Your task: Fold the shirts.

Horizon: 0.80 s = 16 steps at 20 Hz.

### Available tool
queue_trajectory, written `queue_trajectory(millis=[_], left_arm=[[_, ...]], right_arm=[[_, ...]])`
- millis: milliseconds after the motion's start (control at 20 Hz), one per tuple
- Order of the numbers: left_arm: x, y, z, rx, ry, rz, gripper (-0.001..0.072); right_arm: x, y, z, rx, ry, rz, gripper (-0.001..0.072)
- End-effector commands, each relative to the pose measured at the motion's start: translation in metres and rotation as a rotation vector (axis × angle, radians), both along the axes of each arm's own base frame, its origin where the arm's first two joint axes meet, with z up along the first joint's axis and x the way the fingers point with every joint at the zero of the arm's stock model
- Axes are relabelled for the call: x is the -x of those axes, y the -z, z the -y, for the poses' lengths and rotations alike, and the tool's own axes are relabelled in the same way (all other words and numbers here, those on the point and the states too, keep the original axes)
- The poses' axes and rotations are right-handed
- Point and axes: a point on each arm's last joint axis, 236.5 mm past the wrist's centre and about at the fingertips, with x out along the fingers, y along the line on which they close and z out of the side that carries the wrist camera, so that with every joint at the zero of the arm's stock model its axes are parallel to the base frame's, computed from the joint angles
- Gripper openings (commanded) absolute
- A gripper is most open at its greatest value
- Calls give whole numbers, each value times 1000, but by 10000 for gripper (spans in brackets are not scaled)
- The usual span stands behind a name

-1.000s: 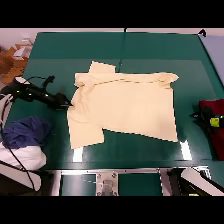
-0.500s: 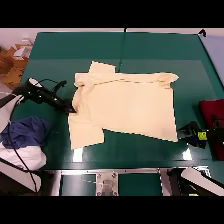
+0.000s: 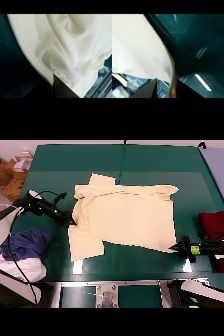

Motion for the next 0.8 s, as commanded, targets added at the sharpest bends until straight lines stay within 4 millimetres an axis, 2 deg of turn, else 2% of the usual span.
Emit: queue_trajectory(millis=[0, 100, 200, 300, 400, 500, 600, 650, 750], left_arm=[[-4, -6, 3, 17, 0, 9, 25], [-10, -22, 3, 26, 16, 38, 25], [-20, -50, 3, 27, 22, 98, 25], [-34, -98, 5, 30, 22, 222, 25], [-47, -168, 12, 59, 12, 405, 24], [-46, -264, 20, 81, 2, 643, 24], [-26, -372, 27, 96, -11, 925, 25], [-10, -426, 29, 94, -28, 1077, 25], [38, -533, 28, 86, -97, 1400, 24]], right_arm=[[-32, -2, 7, 27, 36, 120, 85], [-49, -11, 14, 35, 49, 181, 18], [-68, -29, 21, 41, 54, 264, 17], [-104, -78, 27, 44, 71, 443, 16], [-141, -161, 35, 92, 74, 696, 16], [-161, -266, 43, 256, 56, 973, 16], [-159, -372, 42, 462, 54, 1214, 16], [-150, -427, 35, 568, 64, 1334, 16], [-122, -524, 16, 757, 101, 1555, 16]])
